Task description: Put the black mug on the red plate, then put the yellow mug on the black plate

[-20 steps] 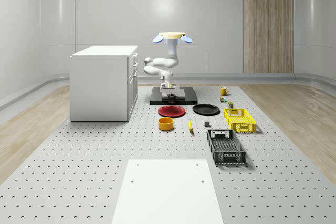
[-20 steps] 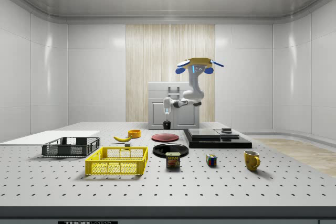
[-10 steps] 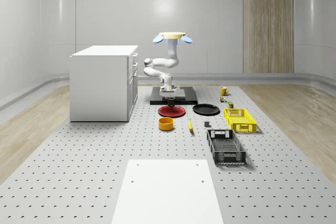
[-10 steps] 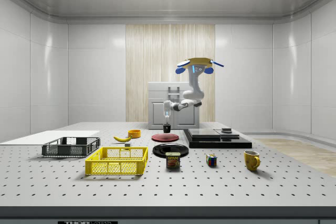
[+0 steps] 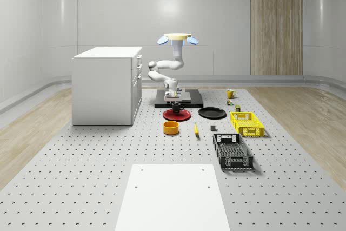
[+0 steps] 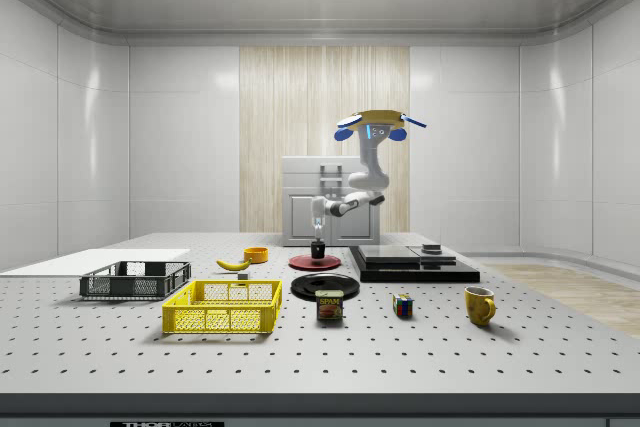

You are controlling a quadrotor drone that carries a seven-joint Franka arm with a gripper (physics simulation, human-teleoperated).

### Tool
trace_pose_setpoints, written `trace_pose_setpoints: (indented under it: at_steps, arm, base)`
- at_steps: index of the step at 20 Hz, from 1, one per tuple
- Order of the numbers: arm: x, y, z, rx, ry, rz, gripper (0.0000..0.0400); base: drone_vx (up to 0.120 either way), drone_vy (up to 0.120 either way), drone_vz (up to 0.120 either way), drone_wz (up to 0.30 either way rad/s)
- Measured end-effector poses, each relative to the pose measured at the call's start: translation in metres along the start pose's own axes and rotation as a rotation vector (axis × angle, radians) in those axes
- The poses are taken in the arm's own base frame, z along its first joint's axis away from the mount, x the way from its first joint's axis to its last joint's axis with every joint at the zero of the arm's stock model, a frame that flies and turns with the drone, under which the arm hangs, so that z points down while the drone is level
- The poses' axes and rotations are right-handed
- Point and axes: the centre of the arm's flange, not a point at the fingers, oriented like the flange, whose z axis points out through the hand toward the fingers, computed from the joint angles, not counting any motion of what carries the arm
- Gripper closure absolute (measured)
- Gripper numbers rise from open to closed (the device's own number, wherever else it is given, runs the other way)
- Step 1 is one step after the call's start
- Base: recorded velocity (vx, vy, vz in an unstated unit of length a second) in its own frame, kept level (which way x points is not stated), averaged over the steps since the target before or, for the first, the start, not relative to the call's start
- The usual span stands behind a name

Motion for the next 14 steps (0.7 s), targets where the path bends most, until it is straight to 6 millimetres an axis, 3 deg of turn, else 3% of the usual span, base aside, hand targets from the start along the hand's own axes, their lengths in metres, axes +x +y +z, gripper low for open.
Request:
trace_pose_setpoints:
  at_steps: [2,4,7,10,14]
  arm:
    - [0.0,0.0,0.005,0.0,0.0,0.0,0.029]
    - [0.0,0.0,0.008,0.0,0.0,0.0,0.0176]
    - [0.0,0.0,0.005,0.0,0.0,0.0,0.0083]
    - [0.0,0.0,-0.005,0.0,0.0,0.0,0.0039]
    - [0.0,0.0,-0.02,0.0,0.0,0.0,0.0014]
  base:
    - [0.0,0.0,0.0,0.0]
    - [0.0,0.0,0.0,0.0]
    - [0.0,0.0,0.0,0.0]
    - [0.0,0.0,0.0,0.0]
    - [0.0,0.0,0.0,0.0]
